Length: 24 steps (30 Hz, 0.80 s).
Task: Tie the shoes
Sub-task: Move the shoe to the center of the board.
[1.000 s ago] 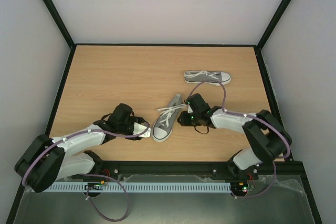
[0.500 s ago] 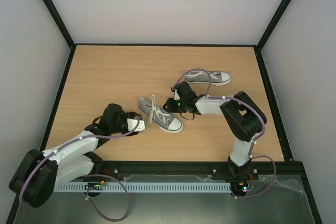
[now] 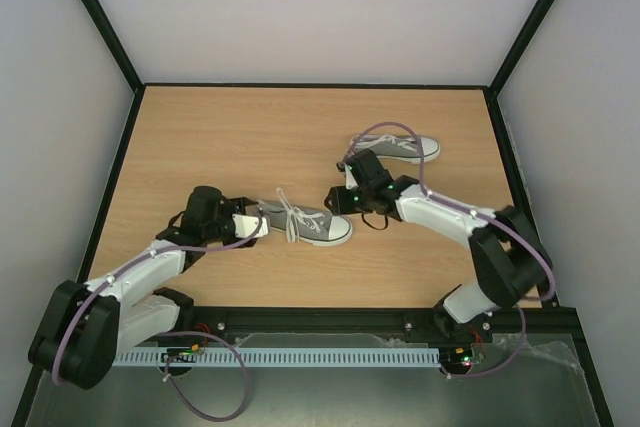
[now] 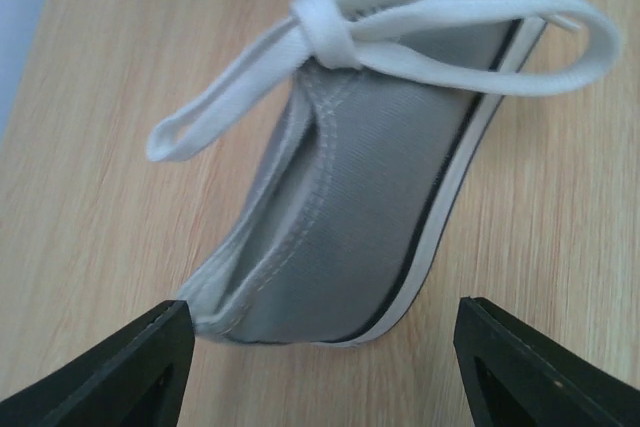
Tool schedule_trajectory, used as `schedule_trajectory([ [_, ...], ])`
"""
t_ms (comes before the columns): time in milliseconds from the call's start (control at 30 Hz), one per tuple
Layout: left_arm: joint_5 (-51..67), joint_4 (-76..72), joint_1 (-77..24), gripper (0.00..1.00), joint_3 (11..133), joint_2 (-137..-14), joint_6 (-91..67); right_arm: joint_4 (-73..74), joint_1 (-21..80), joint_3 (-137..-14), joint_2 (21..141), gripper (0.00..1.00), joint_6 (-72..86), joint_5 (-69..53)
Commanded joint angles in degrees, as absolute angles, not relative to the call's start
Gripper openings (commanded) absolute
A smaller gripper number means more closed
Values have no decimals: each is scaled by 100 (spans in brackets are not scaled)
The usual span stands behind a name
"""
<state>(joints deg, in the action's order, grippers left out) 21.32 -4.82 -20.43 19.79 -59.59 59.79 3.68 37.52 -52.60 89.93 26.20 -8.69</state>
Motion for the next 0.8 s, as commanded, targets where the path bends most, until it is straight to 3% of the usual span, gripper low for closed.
schedule_trajectory([
  [0,2212,-720,-2004,78,2065,-6285,6932,1544,3734,-4876,8187,50,2053,-878],
  [167,2177,-824,-1946,77,2423,-6738,7140,1727,3648,-4436,7911,58,2011,-1529],
  [467,2299,-1333,-1934,64,2538,-7416,7286,42,3647,-3844,8396,58,2587,-2588],
  [767,2645,-2225,-1775,54,2901,-8079,7140,-613,3677,-4079,9093,52,2825,-2844],
])
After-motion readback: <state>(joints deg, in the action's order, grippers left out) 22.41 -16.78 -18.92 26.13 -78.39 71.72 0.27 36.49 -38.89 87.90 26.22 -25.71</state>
